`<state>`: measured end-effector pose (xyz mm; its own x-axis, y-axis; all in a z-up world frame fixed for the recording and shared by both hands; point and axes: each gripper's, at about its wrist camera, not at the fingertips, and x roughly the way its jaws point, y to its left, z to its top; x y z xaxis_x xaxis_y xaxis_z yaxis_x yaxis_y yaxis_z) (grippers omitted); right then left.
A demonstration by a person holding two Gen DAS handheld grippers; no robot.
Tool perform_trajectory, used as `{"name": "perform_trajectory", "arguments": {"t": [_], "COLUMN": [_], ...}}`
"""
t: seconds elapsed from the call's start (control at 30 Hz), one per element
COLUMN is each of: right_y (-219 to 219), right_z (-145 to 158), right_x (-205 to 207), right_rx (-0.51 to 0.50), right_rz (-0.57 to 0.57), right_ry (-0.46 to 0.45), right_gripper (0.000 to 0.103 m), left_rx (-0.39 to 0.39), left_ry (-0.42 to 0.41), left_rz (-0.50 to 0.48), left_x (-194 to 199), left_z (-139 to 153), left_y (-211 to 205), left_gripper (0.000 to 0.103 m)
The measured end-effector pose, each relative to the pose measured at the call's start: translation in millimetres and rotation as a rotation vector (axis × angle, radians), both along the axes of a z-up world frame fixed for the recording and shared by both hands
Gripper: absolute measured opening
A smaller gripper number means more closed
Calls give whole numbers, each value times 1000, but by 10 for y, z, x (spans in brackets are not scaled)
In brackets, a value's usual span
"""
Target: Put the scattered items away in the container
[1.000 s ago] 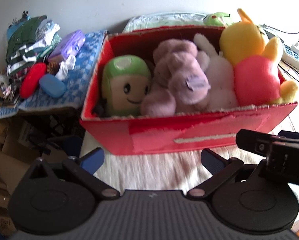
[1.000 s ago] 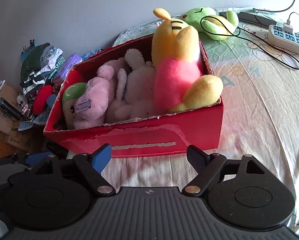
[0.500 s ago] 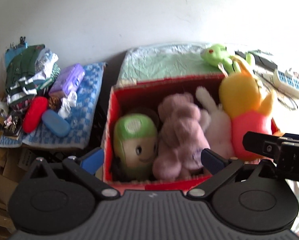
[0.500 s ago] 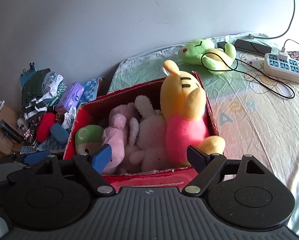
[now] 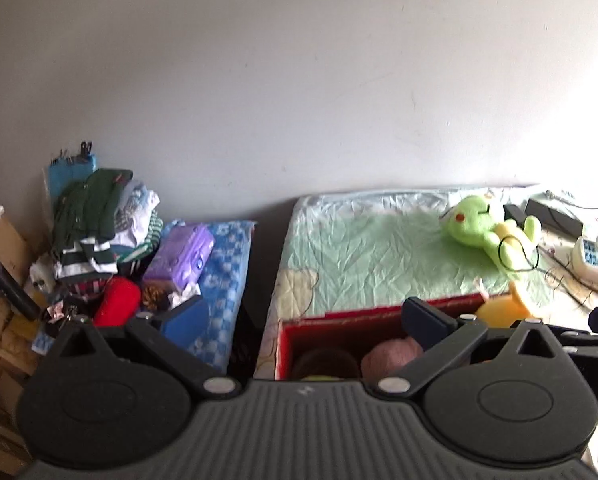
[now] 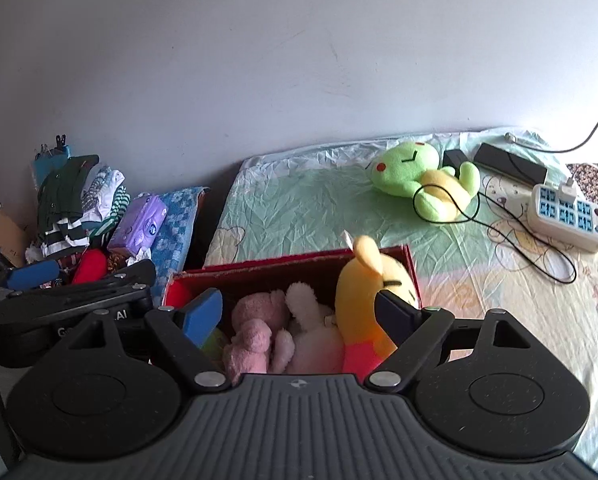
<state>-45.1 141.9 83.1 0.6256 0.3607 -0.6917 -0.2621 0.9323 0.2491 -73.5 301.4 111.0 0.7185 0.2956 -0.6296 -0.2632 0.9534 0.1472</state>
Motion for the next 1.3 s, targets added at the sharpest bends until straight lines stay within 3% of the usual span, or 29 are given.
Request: {"name": "perform_trajectory", "arguments": {"t": [0.13,0.23,0.37,0.73,0.87,1.1,1.3], "right_y": [-69,-139,-195,-254,-253,-159,-283], "right_z": [67,-37,-246,-483,-558,-642,-668], "right_x": [25,4,-82,-168,-130,-93,-92], "right_rx": [-4,17,54,31,31,-58,-123], "right_rz": [-27,-59,-94,-144,-147,-115,-147], "right_ry": [-23,-1,26,4,27,33,14], "right_gripper": [88,88,88,88,88,88,88], "left_rx": [-1,17,-21,71,41,-19,-73], "left_ry": [-2,38,99,128,133,136,164], "left_rz": [5,10,-2,-25,-20,13,-30], "left_x": [53,68,58,100,121,53,-79], "left_z": [-2,-135,-323,-554,-632,-788,-1008], "left_y": [-16,-32,-13,-162,-118,14,89], "left_gripper": [103,103,103,103,103,103,103]}}
